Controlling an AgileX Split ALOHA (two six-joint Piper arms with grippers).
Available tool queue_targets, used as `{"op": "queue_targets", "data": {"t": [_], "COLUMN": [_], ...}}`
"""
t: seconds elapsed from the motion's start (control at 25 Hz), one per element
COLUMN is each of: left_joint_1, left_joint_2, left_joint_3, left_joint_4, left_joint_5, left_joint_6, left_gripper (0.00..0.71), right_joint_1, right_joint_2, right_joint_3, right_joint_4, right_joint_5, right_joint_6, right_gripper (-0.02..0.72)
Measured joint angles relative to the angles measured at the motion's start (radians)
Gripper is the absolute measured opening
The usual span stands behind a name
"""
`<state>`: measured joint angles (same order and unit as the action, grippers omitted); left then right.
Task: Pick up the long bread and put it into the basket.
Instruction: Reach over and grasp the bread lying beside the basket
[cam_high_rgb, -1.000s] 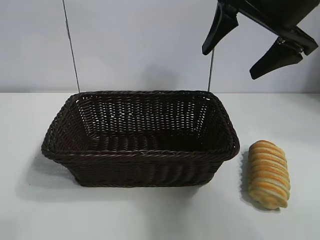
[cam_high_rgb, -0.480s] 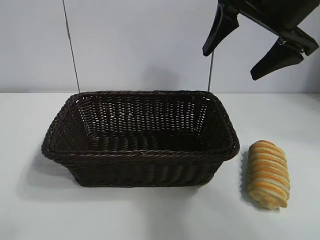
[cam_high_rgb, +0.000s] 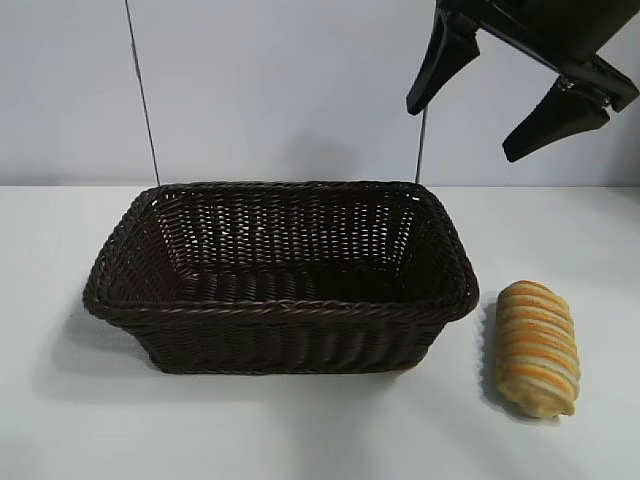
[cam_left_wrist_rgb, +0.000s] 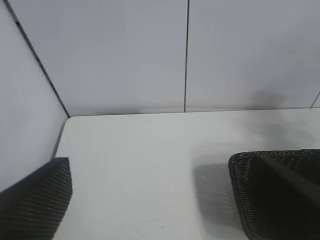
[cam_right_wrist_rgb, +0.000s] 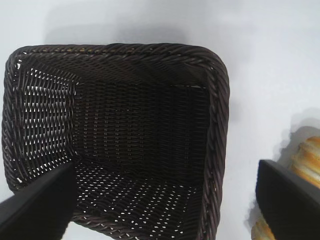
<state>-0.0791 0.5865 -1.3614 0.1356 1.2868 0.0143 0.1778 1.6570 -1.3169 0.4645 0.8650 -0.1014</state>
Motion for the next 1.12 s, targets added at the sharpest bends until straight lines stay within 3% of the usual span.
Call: {"op": "queue_targets", "data": {"t": [0.52, 0.88, 1.12], "left_joint_1": [0.0, -0.001, -0.001], "left_joint_2": [-0.402, -0.418, -0.418], "left_joint_3": [0.488, 0.789, 0.83], "left_joint_4": [-0.001, -0.034, -0.136], "left_joint_5": [0.001, 0.0, -0.019], "left_joint_6": [-0.05, -0.052, -0.051], "left_gripper": [0.694, 0.694, 0.694], "right_joint_1": [0.0, 0.0, 0.0], "right_joint_2": [0.0, 0.0, 0.0], "right_joint_3": [0.0, 0.0, 0.0], "right_joint_4": [-0.001, -0.001, -0.001], "right_joint_5": [0.0, 0.0, 0.001], "right_joint_6": [-0.007, -0.008, -0.008], "right_gripper": [0.695, 0.695, 0.695]}}
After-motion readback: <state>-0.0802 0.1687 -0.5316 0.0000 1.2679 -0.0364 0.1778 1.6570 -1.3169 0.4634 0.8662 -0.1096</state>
